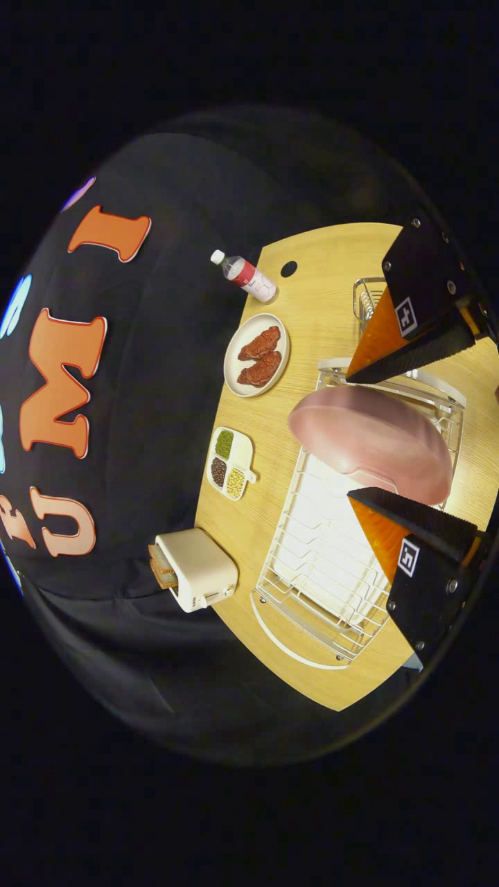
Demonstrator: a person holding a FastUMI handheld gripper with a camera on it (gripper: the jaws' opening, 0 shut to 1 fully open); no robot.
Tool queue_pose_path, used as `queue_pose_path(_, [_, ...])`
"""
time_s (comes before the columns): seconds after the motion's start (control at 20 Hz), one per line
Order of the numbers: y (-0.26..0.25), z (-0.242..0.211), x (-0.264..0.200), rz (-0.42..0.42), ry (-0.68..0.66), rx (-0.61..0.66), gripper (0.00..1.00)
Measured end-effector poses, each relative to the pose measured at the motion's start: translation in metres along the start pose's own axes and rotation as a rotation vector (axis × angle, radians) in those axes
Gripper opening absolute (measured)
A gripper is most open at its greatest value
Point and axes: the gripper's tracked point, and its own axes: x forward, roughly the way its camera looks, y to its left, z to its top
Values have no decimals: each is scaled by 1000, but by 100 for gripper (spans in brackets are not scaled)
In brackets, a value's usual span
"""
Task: Take the plate from the dish rack, then take the spoon from the basket and place it into the plate.
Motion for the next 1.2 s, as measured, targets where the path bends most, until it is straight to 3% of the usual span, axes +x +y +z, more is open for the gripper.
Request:
queue_pose_path(0.3, [0,-24,24,-18,116,40,76])
queue_pose_path(0.5, [0,-40,31,-35,168,67,59])
queue_pose_path(0.55, [-2,-37,30,-46,160,81,49])
queue_pose_path(0.8, [-17,-11,11,-74,71,191,40])
queue_pose_path(1.2, [-24,-5,-4,-105,45,154,33])
